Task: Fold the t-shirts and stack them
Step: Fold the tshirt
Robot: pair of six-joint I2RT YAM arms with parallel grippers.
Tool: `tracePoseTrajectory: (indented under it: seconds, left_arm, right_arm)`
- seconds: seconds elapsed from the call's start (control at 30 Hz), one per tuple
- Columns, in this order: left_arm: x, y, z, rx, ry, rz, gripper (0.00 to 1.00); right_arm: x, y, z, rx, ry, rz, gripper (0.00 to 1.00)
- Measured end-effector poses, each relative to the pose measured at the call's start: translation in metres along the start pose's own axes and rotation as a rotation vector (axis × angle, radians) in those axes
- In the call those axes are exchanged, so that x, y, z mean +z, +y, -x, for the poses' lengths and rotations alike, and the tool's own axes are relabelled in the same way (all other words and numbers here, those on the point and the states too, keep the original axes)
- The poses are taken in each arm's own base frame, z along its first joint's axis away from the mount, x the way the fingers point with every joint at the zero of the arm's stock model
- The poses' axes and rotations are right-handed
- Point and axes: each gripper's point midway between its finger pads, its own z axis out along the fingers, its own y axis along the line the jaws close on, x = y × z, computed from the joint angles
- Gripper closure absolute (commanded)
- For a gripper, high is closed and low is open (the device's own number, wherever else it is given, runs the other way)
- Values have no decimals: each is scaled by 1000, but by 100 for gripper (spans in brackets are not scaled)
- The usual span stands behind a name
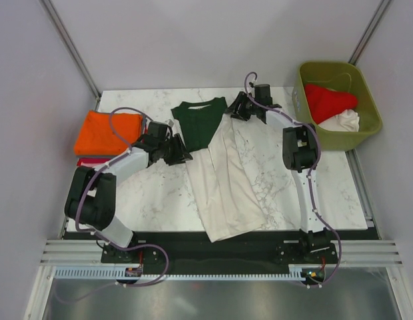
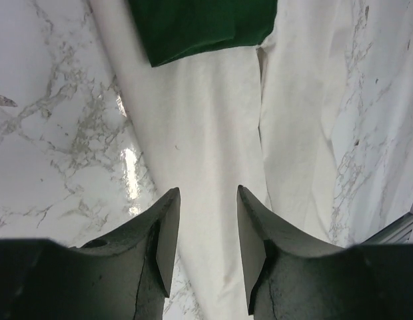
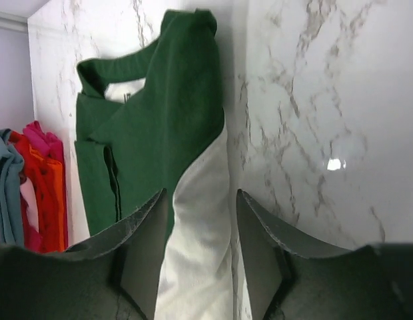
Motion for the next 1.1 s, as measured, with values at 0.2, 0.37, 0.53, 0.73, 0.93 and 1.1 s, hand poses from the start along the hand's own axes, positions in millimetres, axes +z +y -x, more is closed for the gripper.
tracePoseTrajectory:
  seconds: [0.2, 0.37, 0.53, 0.73, 0.93, 1.1]
  left_arm:
    - [-9, 2, -4, 3, -21, -12, 53]
    - [-7, 8, -7, -4, -20, -13, 52]
    - [-5, 5, -15, -3, 7, -60, 46]
    - [7, 1, -26, 3, 54, -96, 45]
    - [13, -1, -44, 19, 97, -104, 43]
    - [7, -3, -64, 43, 117, -99, 43]
  right_arm:
    - [22, -4, 3, 32, -11, 53, 94]
    - [23, -11, 8, 82, -32, 53, 100]
    - [12, -32, 30, 125, -127, -22, 100]
    - [-11, -73, 72, 165, -247, -100, 46]
    - [-29, -77, 95, 130, -307, -117, 36]
    - [-58, -69, 58, 104, -227, -202, 37]
